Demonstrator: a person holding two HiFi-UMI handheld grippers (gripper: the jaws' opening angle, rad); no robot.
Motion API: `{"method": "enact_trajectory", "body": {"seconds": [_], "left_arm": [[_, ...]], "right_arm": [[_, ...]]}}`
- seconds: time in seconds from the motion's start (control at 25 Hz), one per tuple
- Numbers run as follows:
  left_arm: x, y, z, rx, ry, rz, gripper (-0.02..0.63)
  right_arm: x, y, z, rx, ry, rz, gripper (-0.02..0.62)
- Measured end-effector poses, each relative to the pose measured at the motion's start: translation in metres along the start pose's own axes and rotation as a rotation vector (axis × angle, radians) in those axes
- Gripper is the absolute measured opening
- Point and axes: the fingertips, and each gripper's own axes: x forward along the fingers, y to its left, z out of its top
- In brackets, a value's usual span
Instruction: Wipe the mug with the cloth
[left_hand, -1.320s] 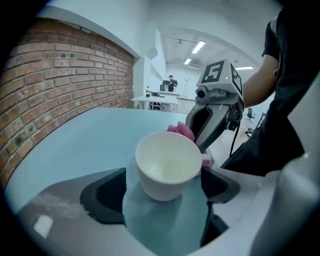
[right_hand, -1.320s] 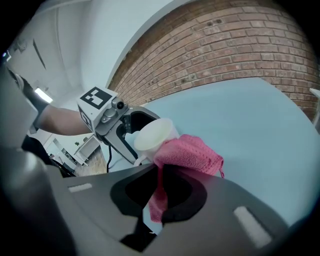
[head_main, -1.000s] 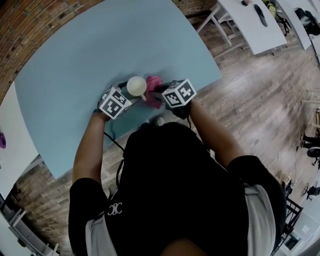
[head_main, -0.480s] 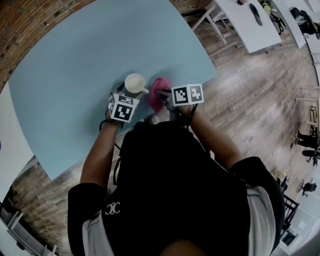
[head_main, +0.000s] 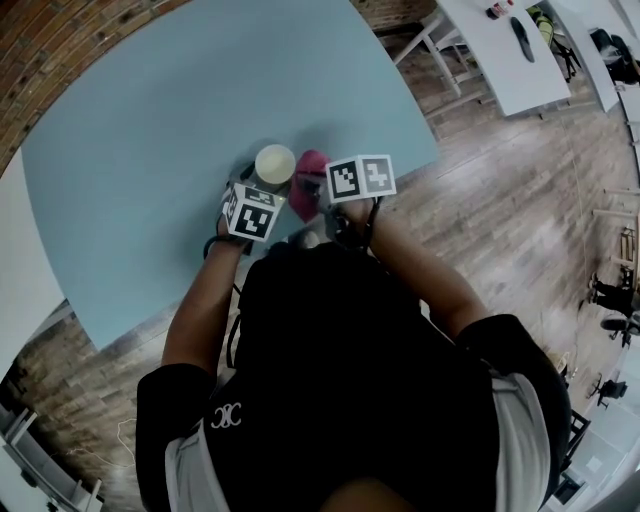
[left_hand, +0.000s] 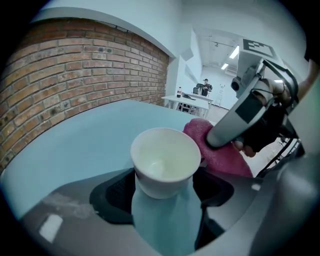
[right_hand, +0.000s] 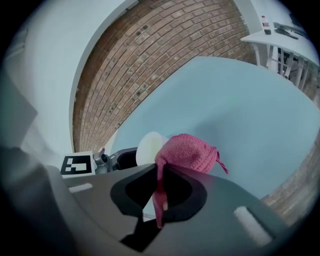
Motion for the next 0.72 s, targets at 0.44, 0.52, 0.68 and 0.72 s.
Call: {"method": "enact_trajectory", "body": {"seconds": [0.44, 0.52, 0.68, 0.72], "left_arm": [[0.001, 0.006, -0.005, -0.024, 0.021, 0.019, 0.376], [0.0, 0.006, -0.004, -0.032, 0.018, 0.025, 0.376], [0.0, 0.006, -0.003, -0.035, 0.016, 0.028, 0.376], [-0.001, 0.006, -0.004, -0.04, 0.018, 0.027, 0.376]], "right_arm": [[0.013, 0.001, 0.0, -0.076, 0.069, -0.17, 0.035], [0.012, 0.001, -0.001, -0.144, 0.065, -0.192, 0.035], [0.007, -0.006, -0.006, -0.173, 0.073, -0.202, 0.035], [0.006, -0.01, -0.009, -0.174, 0.08, -0.216, 0.037]]}}
